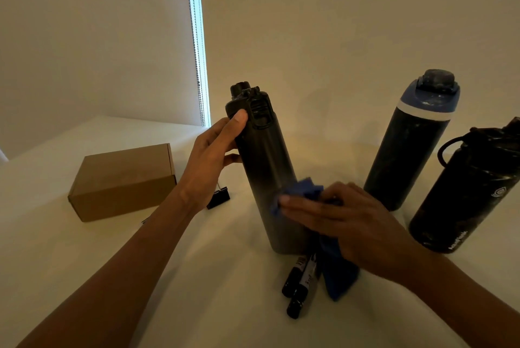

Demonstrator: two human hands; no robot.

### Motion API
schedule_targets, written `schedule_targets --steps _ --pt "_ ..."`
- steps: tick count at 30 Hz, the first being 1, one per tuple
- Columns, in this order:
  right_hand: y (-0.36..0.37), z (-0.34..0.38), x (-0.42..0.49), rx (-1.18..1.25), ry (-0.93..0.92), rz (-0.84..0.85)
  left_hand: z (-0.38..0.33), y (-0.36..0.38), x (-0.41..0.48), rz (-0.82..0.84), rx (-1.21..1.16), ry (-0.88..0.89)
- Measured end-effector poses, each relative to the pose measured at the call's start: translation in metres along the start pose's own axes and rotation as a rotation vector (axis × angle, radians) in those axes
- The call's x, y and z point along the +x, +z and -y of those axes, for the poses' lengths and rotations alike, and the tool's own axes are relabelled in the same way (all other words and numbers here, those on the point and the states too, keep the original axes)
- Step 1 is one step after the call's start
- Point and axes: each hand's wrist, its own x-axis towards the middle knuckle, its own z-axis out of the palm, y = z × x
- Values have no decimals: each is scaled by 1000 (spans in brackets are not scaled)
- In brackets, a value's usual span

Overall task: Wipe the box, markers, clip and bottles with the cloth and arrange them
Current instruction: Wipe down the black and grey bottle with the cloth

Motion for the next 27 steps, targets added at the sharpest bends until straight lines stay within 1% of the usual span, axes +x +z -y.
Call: schedule_targets --steps 1,2,4,6,10,13,15,18,21,24,26,27 --pt "4 -3 6 75 26 -87 1 0 0 -1 0 0" --pt "5 -4 11 100 54 -109 1 -1 0 -2 1 -1" --pt "5 -3 9 54 69 -33 3 -2 2 0 -3 -10" --pt "-2 3 -2 68 65 53 6 -4 3 -9 -9 -32" --pt "-3 5 -18 195 44 89 8 -7 6 -24 -9 -66" --pt "-4 7 -21 325 92 92 9 -5 5 -37 -22 -77" --pt "-2 9 -21 457 121 76 8 -5 5 -44 -23 -79" --pt "-1 5 -27 664 238 35 7 -5 4 -58 -26 -86" --pt "-4 4 -30 865 372 -95 7 -4 5 -75 -34 -96" --pt "-11 4 -21 1057 532 -359 7 -2 5 -87 -44 -101" --pt "-14 3 -15 1167 707 -504 8 -2 6 -90 -48 -103" --pt "-14 2 -13 1203 796 -534 9 -2 6 -89 -49 -101"
